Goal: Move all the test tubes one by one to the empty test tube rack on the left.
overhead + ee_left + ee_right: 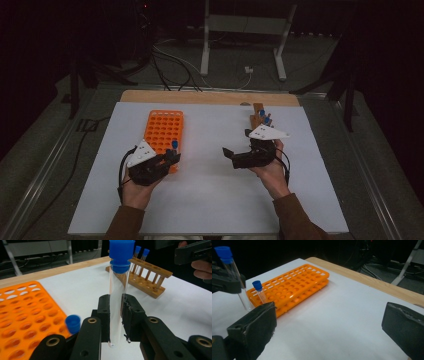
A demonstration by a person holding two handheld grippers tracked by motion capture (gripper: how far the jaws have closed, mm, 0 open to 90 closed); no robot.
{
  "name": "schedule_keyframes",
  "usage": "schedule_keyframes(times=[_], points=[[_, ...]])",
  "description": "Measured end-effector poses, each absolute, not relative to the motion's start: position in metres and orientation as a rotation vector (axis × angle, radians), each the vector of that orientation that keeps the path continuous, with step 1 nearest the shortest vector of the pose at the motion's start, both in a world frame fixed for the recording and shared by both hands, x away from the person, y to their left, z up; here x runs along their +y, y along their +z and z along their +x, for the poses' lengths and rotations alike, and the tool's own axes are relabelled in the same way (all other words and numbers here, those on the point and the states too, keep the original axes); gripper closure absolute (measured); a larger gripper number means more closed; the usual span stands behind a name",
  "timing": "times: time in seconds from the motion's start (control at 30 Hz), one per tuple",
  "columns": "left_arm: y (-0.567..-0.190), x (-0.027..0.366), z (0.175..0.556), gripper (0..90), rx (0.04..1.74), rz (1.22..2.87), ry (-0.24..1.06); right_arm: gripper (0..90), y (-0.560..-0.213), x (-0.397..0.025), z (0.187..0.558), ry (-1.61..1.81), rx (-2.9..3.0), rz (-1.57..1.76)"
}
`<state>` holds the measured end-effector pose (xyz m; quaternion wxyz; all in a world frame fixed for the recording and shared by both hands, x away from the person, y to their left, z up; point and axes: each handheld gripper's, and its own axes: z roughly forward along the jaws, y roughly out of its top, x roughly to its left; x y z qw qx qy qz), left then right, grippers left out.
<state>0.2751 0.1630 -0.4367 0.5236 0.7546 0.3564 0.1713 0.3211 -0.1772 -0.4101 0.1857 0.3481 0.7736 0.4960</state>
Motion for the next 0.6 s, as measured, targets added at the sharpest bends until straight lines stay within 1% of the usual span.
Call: schedule_keyframes(times=[0.37, 0.6], points=[[-0.434, 0.188, 0.27, 78.0, 0.894, 1.766, 0.459, 0.0, -0.41, -0.193, 0.319, 1.405, 2.142, 1.002], [-0.443, 0.196, 0.276, 77.9, 0.943, 1.749, 0.515, 0.0, -0.409, -0.206, 0.314, 1.409, 2.118, 1.013]])
